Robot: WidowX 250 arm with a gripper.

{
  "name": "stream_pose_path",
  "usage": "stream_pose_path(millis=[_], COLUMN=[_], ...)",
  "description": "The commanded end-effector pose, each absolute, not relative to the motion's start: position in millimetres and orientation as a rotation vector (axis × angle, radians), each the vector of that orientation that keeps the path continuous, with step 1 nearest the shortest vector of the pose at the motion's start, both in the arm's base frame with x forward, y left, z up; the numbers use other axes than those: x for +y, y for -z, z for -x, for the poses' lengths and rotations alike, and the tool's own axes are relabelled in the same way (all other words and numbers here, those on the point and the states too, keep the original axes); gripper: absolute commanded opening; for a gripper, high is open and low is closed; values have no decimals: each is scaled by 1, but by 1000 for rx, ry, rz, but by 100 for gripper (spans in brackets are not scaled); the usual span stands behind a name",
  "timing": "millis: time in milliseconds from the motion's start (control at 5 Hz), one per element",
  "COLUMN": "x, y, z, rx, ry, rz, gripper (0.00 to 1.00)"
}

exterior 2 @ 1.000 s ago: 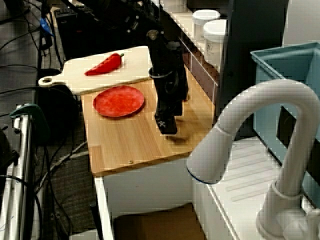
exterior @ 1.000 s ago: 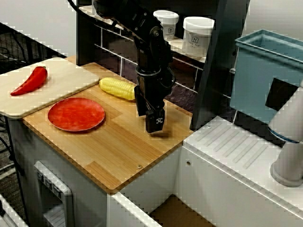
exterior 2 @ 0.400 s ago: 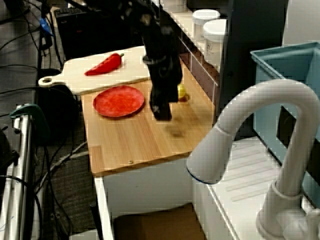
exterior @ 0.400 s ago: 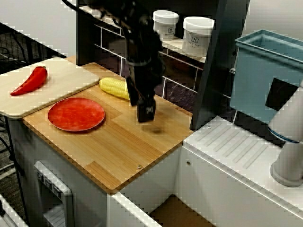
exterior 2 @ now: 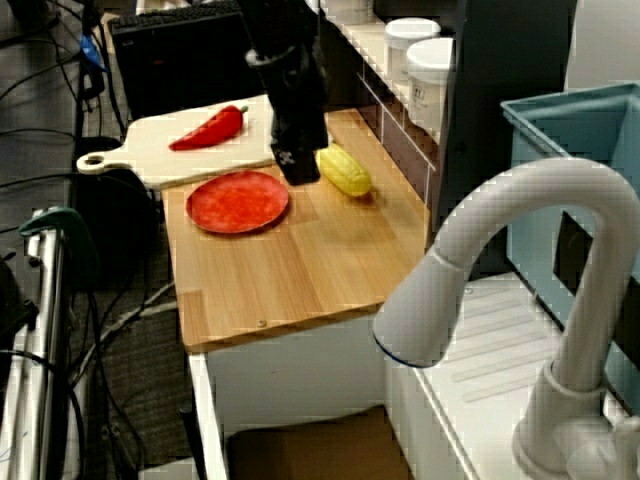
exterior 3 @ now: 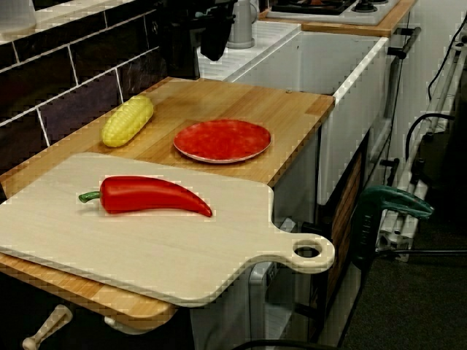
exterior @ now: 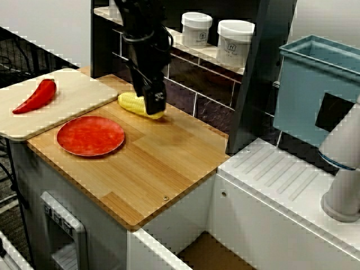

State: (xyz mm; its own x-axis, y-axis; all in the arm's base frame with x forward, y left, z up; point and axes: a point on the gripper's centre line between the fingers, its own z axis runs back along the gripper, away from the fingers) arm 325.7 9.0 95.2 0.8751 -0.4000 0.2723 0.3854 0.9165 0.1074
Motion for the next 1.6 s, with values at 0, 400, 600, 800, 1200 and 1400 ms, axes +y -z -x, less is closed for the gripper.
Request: stream_pose_path(millis=[0, 400, 600, 800, 1200, 1400], x=[51, 99, 127, 155, 171, 173], y=[-118, -119, -117, -104, -73, -61], z=[-309, -291, -282, -277, -281, -282], rx=[-319, -256, -252, -233, -280, -255], ry=[142, -45, -77, -104, -101, -95], rz=[-172, -212, -245, -235, -256, -235], gripper=[100, 100, 100, 100, 100, 100])
